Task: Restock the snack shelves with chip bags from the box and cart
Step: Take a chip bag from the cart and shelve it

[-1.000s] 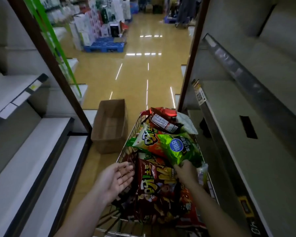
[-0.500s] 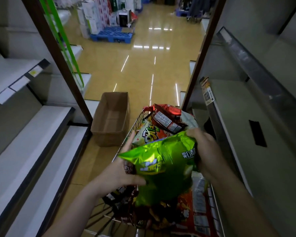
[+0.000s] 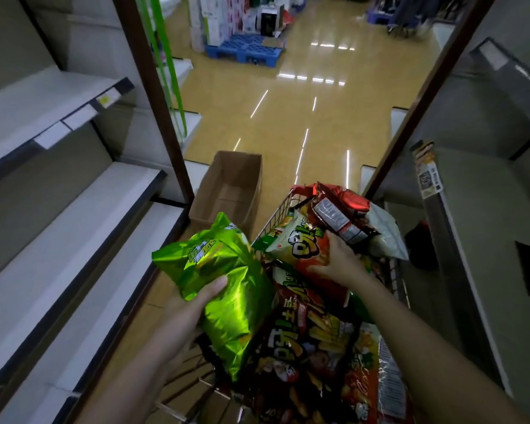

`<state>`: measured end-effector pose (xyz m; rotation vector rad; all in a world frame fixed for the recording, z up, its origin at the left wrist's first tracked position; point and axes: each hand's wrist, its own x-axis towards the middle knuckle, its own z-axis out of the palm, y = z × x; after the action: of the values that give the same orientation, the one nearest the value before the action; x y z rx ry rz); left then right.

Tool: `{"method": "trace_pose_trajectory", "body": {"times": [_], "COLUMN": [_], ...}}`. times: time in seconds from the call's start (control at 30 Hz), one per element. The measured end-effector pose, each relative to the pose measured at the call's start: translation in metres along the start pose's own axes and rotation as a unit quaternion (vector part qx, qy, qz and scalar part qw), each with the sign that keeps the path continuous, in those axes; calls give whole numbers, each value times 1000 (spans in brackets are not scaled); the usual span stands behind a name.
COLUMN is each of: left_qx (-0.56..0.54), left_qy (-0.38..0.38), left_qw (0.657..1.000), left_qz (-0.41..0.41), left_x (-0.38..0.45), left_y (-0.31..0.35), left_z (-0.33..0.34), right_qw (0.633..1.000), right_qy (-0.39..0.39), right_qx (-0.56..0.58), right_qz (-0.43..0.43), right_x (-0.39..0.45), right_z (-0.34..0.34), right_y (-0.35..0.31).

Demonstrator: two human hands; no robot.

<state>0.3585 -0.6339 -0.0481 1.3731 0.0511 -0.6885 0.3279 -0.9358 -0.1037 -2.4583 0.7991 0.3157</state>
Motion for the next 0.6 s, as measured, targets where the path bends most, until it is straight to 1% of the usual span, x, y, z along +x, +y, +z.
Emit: {"method": "trace_pose_trajectory", "body": {"times": [0.07, 0.1, 0.17, 0.23, 0.27, 0.33, 0.43, 0.53, 0.6], "left_qx": [-19, -32, -56, -66, -66, -67, -74, -93, -118], "left_qy": [6, 7, 13, 16, 19, 29, 41, 22, 16], "left_qw": [1000, 999, 998, 997, 996, 996, 996, 995, 993], "left_qz": [-7, -15, -34, -48, -52, -48, -38, -27, -15], "left_x": [1, 3, 4, 5, 6, 4, 4, -5, -12], "left_y": [-1, -2, -5, -6, -6, -5, -4, -1, 3], "left_z": [1, 1, 1, -3, -6, -11, -20, -21, -22], "right_qw": [995, 992, 986, 982, 983, 991, 991, 970, 942], "right_qy": [-18, -14, 22, 72, 91, 98, 80, 1, -86], "right_qx": [-94, -128, -166, -176, -160, -89, 94, 220, 289], "right_qz": [3, 1, -7, -13, -11, -12, -46, -104, -150], "right_x": [12, 17, 20, 17, 15, 6, -15, -54, -83], "right_z": [10, 15, 25, 29, 26, 16, -6, -34, -49], "right_y": [0, -1, -1, -3, -4, -6, -13, -43, -76]}}
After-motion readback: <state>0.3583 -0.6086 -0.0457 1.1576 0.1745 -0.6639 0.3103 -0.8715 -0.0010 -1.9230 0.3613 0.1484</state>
